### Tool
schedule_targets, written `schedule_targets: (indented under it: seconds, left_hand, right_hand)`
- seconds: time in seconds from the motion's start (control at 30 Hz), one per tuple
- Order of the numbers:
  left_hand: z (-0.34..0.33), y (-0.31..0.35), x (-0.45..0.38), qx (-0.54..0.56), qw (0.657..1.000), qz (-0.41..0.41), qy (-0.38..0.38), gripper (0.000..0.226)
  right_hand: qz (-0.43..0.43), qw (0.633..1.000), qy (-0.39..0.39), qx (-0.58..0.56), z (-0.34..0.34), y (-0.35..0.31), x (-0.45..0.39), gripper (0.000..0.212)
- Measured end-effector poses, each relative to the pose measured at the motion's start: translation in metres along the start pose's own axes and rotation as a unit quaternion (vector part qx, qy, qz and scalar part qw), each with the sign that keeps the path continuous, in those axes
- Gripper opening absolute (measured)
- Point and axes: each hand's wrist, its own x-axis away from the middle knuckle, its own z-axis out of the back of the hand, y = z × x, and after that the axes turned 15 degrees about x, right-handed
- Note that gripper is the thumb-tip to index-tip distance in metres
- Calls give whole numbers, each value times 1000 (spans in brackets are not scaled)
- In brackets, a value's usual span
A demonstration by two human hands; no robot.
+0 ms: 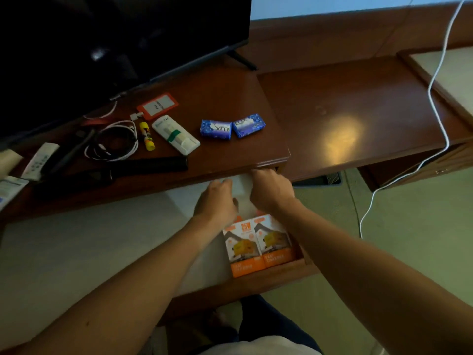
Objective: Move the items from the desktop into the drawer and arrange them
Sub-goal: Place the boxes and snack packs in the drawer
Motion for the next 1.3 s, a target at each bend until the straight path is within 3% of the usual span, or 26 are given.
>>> schedule_targets:
  seconds: [0.1,0.2,0.37,0.47,0.7,0.97,1.13,1.3]
  left_hand:
    - [37,20,-35,-3,996,-51,70,34]
    - [59,29,-71,-47,990,-88,104,37]
    - [75,29,-126,-193,974,-100,62,69]
    - [77,27,-148,-255,963,-82,20,78]
    - [73,21,-163,-259,960,-110,18,62]
    - [59,19,-92,-180,973,-136,49,63]
    - [34,6,-39,-194,971,-137,38,62]
    - [5,-8,-9,-181,975,-127,-2,60]
  right_hand:
    - [-3,997,71,-22,28,3,-39,31]
    - [22,994,108,-3,40,8,-83,42]
    - [81,990,61,102,49,13,-141,78]
    - [111,985,9,130,55,15,-157,85]
    - [110,981,7,157,56,19,-158,60]
    - [80,984,18,156,57,27,-88,69]
    - [80,987,-15,137,36,19,-39,52]
    - [100,986,-57,120,7,13,-17,52]
